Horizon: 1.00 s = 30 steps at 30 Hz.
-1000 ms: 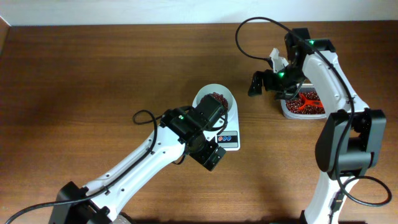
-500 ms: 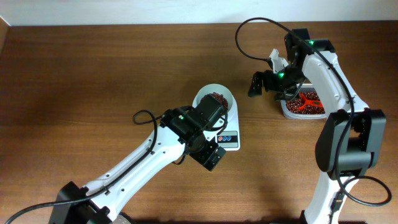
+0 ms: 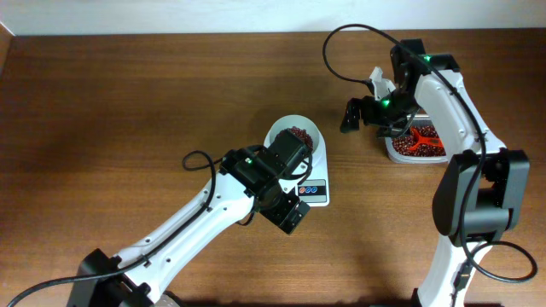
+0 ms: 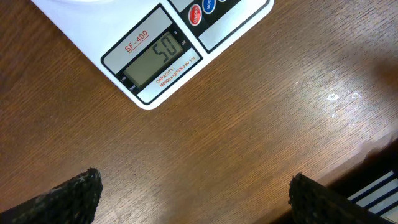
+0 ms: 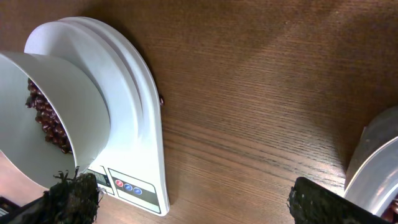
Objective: Scoop item into bowl and weigh 50g on scale
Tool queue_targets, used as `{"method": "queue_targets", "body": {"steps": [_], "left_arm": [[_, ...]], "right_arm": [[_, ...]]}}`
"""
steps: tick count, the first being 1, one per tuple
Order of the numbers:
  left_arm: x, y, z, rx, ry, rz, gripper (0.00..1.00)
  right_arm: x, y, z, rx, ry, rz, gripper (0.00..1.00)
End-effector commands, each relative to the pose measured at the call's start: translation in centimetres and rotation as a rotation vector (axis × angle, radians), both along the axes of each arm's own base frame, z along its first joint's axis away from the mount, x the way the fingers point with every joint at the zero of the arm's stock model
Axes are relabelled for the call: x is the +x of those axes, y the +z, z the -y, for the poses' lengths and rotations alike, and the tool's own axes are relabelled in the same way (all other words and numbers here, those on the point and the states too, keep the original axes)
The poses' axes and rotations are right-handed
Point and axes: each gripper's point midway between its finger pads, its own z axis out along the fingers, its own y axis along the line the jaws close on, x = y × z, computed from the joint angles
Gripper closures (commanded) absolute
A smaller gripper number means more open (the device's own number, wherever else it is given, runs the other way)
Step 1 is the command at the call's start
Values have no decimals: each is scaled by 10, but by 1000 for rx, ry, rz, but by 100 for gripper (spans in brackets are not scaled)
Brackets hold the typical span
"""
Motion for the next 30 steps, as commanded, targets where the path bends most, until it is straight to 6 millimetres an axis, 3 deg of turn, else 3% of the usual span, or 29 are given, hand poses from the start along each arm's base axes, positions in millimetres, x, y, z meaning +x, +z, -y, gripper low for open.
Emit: {"method": "queue_targets", "body": {"steps": [1, 16, 18, 19, 22, 25, 30], "left_arm": [[0, 5, -3, -4, -12, 21, 1], [3, 8, -1, -19, -12, 39, 1], [16, 19, 0, -32, -1, 124, 1], [39, 39, -2, -37, 30, 273, 1], [59, 78, -6, -80, 79, 458, 1], [58, 125, -12, -174, 108, 589, 1], [44, 158, -24, -248, 122, 667, 1]], "right_arm": [[-3, -5, -1, 4, 5, -15, 1], [-3, -5, -1, 4, 5, -15, 1], [-3, -5, -1, 4, 5, -15, 1], [-3, -5, -1, 4, 5, -15, 1], [-3, -5, -1, 4, 5, -15, 1], [-2, -5, -1, 4, 5, -14, 1], [-3, -5, -1, 4, 5, -15, 1]]}}
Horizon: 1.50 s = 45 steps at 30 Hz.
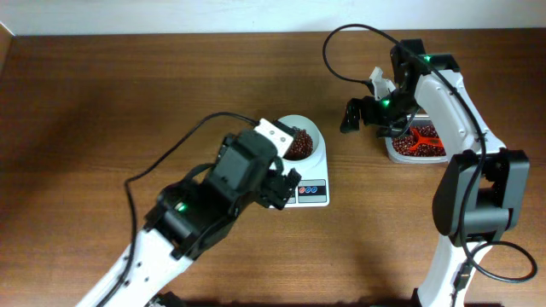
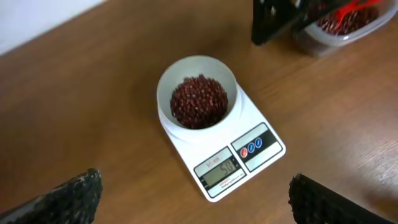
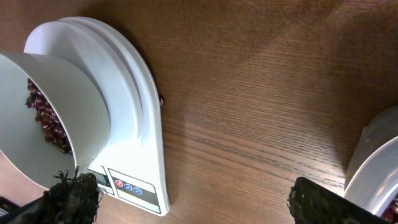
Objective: Scoop item into bowl and weigh 50g on scale
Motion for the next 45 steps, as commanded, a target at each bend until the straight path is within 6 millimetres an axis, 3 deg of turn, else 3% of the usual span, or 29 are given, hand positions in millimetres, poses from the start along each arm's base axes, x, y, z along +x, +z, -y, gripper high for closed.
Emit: {"method": "queue_targets", "body": {"steps": [1, 3, 6, 8, 13, 18, 27, 35, 40, 42, 45], "left_arm": [[-7, 20, -11, -26, 5, 65, 1], [-13, 18, -16, -36, 3, 74, 1], [-18, -1, -20, -46, 3, 85, 1], [-19, -29, -19, -69, 1, 107, 1], [-22, -75, -20, -139, -10, 167, 1], [-23, -94, -27, -250, -29, 202, 1], [-25, -99, -48, -416, -3, 450, 1], [-36, -114, -71, -409, 55, 487, 1], [-45, -116, -107, -368, 170, 510, 1], [-42, -101, -122, -351, 201, 595, 1], [-37, -99, -139, -267, 240, 636, 1]], "right_arm": [[-2, -5, -1, 4, 6, -14, 1], [-2, -5, -1, 4, 6, -14, 1], [-2, -5, -1, 4, 6, -14, 1], [-2, -5, -1, 4, 6, -14, 1], [-2, -5, -1, 4, 6, -14, 1], [-2, -5, -1, 4, 6, -14, 1], [-2, -5, -1, 4, 6, -14, 1], [-2, -5, -1, 4, 6, -14, 1], [-2, -5, -1, 4, 6, -14, 1], [-2, -5, -1, 4, 6, -14, 1], [-2, -5, -1, 4, 6, -14, 1]]}}
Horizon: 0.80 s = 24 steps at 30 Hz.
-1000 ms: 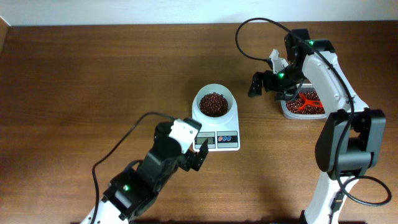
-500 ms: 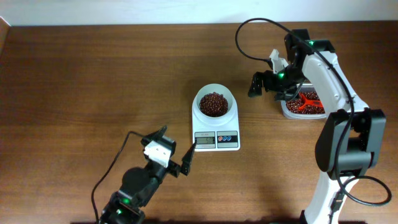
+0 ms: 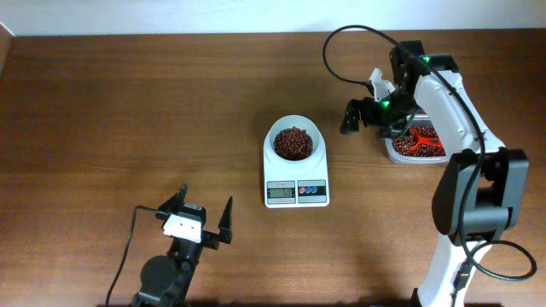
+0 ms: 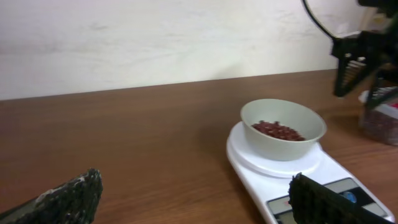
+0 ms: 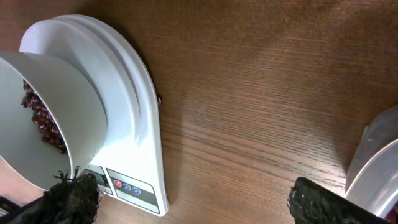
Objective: Scoop item into bowl and weigh 50g on scale
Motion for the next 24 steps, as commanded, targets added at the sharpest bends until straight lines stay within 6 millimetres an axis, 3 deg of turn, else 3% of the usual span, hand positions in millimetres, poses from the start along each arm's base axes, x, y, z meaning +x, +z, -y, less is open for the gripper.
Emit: {"method": "queue_targets", "body": {"steps": [1, 4, 11, 18, 24], "left_arm": [[5, 0, -21, 110, 79, 25, 1], [8, 0, -41, 111, 164, 21, 1], [8, 0, -45, 103, 184, 19, 1], [9, 0, -71, -47, 305, -3, 1], [9, 1, -72, -46, 310, 2, 1]], "right_arm": [[-1, -2, -1, 4, 6, -6, 1], [-1, -2, -1, 4, 6, -5, 1], [-1, -2, -1, 4, 6, -6, 1], [-1, -2, -1, 4, 6, -5, 1], [-1, -2, -1, 4, 6, -5, 1]]}}
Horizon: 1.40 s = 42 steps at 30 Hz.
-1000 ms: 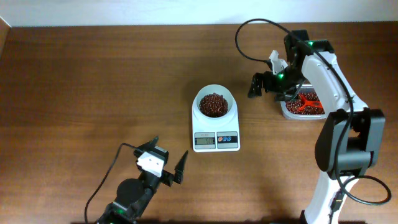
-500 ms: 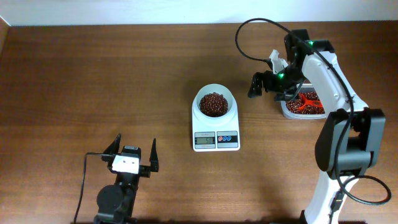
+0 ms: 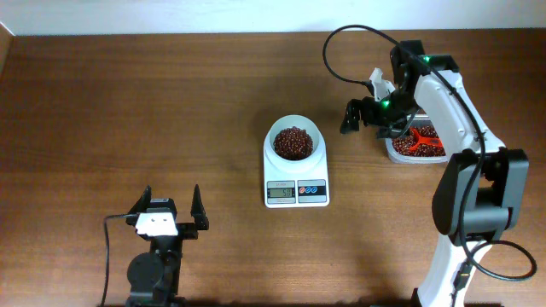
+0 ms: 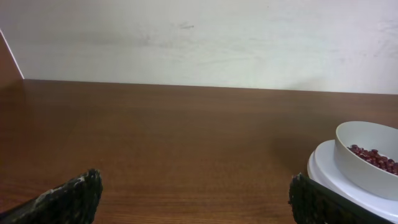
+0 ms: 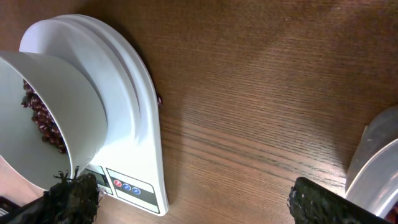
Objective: Scoop item into bowl and weigh 50g on scale
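Note:
A white bowl [image 3: 295, 141] of red beans sits on the white scale [image 3: 296, 193] at mid-table. The bowl [image 4: 372, 158] shows at the right edge of the left wrist view and the bowl [image 5: 50, 99] and scale [image 5: 134, 124] at the left of the right wrist view. My left gripper [image 3: 168, 206] stands open and empty at the front left, well away from the scale. My right gripper [image 3: 368, 119] hangs open and empty between the scale and the bean container [image 3: 416, 143], which holds a red scoop.
One stray bean [image 5: 159, 99] lies on the table beside the scale. The container's rim [image 5: 379, 162] shows at the right of the right wrist view. A white wall [image 4: 199, 37] runs behind the table's far edge. Bare wood surrounds the left gripper.
My left gripper has shifted a little left and turned, so the bowl now sits at the right edge of its view. The right arm has not moved.
My left gripper was low over the scale's display, which read 50. Then it was higher, looking down on bowl and scale. Then it was back at the front left of the table, where it now rests open. The right gripper stayed open beside the container throughout.

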Tool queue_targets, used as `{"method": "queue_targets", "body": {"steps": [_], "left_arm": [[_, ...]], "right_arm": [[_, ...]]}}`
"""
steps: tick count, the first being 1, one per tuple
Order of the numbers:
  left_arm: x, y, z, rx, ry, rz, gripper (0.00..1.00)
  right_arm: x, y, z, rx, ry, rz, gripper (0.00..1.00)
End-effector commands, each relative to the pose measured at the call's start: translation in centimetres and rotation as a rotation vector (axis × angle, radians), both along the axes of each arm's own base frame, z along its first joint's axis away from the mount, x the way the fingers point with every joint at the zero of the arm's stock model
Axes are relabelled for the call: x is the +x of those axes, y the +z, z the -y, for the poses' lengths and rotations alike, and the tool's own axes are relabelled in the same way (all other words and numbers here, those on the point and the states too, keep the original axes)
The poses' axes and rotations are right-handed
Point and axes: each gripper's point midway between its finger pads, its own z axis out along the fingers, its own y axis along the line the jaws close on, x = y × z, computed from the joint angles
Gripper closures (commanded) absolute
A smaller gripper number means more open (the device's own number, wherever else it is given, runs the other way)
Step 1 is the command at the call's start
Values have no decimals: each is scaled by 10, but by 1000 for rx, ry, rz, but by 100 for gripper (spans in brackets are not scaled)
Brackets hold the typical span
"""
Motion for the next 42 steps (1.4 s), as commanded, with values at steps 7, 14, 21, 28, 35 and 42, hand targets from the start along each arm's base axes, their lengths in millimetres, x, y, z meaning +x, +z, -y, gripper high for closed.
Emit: {"method": "queue_targets", "body": {"steps": [7, 14, 21, 28, 35, 42], "left_arm": [[0, 0, -3, -17, 15, 5, 1], [0, 0, -3, -17, 15, 5, 1], [0, 0, -3, -16, 15, 5, 1], [0, 0, -3, -16, 15, 5, 1], [0, 0, -3, -17, 15, 5, 1], [0, 0, -3, -17, 15, 5, 1]], "right_arm": [[-1, -2, -1, 5, 6, -6, 1], [-1, -2, -1, 5, 6, -6, 1], [-1, -2, -1, 4, 6, -5, 1], [11, 16, -2, -80, 130, 150, 1], [6, 145, -26, -273, 372, 619, 1], [-83, 188, 16, -289, 288, 739, 1]]}}
